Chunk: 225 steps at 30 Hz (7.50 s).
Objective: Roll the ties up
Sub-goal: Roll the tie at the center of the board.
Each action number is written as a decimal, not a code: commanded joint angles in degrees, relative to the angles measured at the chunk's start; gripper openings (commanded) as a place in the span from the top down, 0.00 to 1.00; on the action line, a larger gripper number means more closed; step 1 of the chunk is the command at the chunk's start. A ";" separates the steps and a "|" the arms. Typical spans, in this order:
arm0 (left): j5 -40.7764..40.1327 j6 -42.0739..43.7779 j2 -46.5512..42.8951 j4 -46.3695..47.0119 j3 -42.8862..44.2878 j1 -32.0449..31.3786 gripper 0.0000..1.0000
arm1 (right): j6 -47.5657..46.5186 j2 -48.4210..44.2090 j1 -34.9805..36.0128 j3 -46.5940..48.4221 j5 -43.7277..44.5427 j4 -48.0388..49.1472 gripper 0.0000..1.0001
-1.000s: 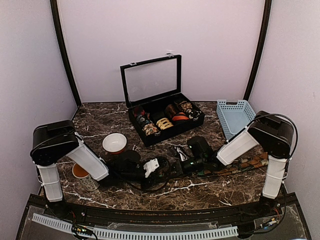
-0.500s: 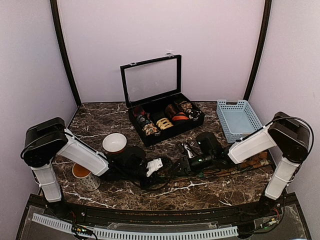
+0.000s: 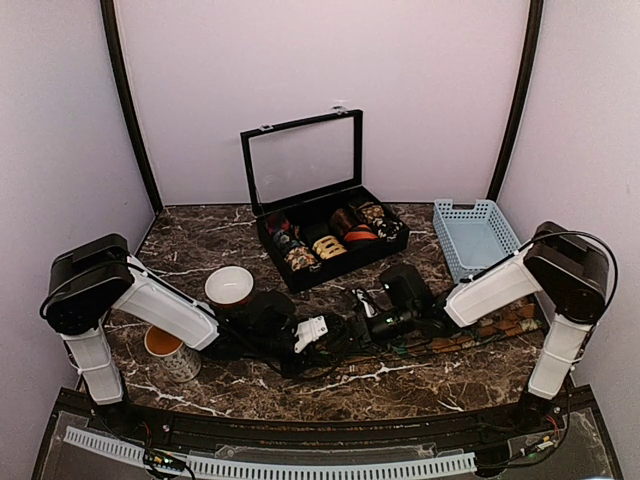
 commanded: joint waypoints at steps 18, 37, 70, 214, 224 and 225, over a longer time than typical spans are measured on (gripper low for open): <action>-1.37 -1.54 -3.15 -1.18 -4.02 -0.50 0.60 | -4.33 -1.31 -0.87 -1.55 3.35 -4.72 1.00; -0.28 0.48 -1.13 0.58 -4.64 -0.50 0.79 | -1.30 -5.36 -1.22 0.38 -0.96 -2.17 0.52; -0.53 0.10 -1.24 3.03 -5.43 -0.50 0.77 | -0.52 0.92 -0.01 0.27 -0.68 -1.61 1.00; -3.10 1.36 2.97 12.63 -8.16 -2.12 0.80 | -1.01 0.77 -2.55 -5.87 -5.00 4.89 0.97; -4.85 -2.32 0.40 27.97 -14.58 -2.16 0.40 | -5.49 1.91 -2.98 -6.45 0.12 -3.63 1.00; -4.71 -2.62 0.76 29.66 -15.10 -2.17 0.38 | -6.01 1.88 -3.06 -6.49 0.95 -4.61 1.00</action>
